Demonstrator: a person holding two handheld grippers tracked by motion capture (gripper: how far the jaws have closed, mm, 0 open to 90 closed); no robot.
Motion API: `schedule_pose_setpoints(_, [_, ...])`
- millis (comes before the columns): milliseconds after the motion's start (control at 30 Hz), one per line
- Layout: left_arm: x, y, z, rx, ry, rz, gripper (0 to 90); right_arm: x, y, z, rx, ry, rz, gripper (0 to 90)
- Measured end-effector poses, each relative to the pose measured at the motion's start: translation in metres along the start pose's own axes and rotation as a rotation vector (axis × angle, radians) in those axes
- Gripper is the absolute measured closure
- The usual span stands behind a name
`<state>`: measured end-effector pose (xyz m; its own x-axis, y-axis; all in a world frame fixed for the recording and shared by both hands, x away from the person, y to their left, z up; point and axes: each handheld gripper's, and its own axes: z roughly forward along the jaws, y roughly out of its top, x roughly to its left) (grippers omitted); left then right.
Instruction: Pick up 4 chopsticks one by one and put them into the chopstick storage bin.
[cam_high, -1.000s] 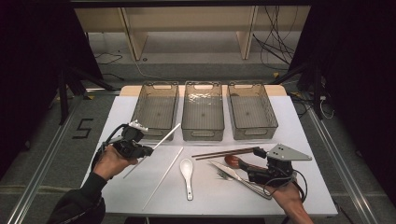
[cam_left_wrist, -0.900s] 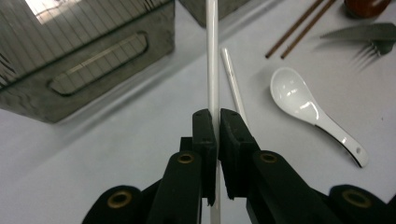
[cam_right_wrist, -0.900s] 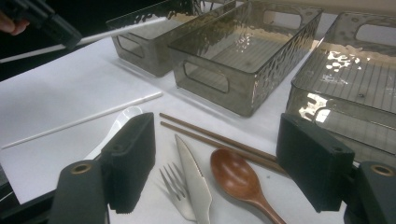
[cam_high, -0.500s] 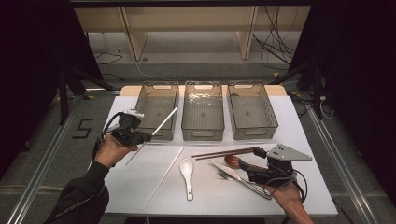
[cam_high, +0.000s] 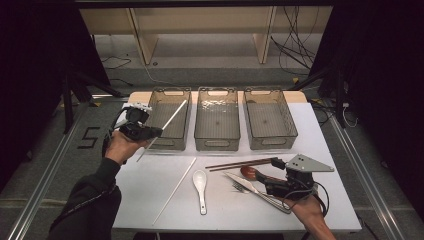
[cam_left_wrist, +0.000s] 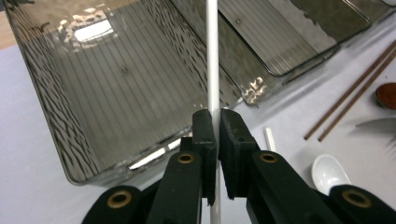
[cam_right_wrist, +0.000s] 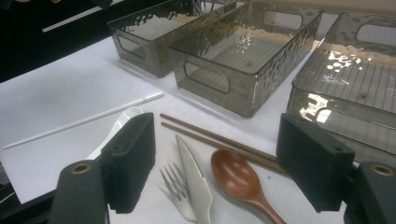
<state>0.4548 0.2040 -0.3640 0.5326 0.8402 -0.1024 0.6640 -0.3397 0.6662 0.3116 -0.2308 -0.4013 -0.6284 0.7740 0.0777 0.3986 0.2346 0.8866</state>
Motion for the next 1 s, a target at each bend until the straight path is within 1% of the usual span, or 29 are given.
schedule_pose_setpoints(200, [0.014, 0.010, 0.008, -0.021, 0.014, -0.035, 84.7, 0.000, 0.000, 0.000, 0.000, 0.001, 0.000, 29.3])
schedule_pose_setpoints(400, [0.025, 0.019, 0.014, -0.057, 0.038, -0.044, 84.7, 0.000, 0.000, 0.000, 0.001, 0.003, 0.000, 29.3])
schedule_pose_setpoints(500, [0.030, 0.024, 0.017, -0.070, 0.033, -0.057, 84.7, 0.000, 0.000, 0.000, 0.002, 0.005, 0.001, 29.3])
schedule_pose_setpoints(600, [0.034, 0.029, 0.022, -0.071, 0.043, -0.050, 84.6, 0.000, 0.000, 0.000, 0.002, 0.006, 0.000, 29.3])
schedule_pose_setpoints(633, [0.035, 0.031, 0.023, -0.072, 0.042, -0.055, 84.7, 0.000, 0.000, 0.000, 0.003, 0.006, 0.000, 29.3])
schedule_pose_setpoints(733, [0.038, 0.035, 0.029, -0.060, 0.054, -0.044, 84.7, 0.000, 0.000, 0.001, 0.005, 0.008, 0.003, 29.3])
schedule_pose_setpoints(867, [0.041, 0.040, 0.036, -0.052, 0.066, -0.042, 84.7, 0.000, 0.000, 0.001, 0.005, 0.009, 0.001, 29.3])
schedule_pose_setpoints(933, [0.043, 0.042, 0.038, -0.052, 0.072, -0.036, 84.7, 0.000, 0.000, 0.001, 0.004, 0.010, 0.001, 29.3])
schedule_pose_setpoints(1000, [0.045, 0.044, 0.039, -0.057, 0.077, -0.039, 84.6, 0.000, 0.000, 0.001, 0.003, 0.010, 0.001, 29.3])
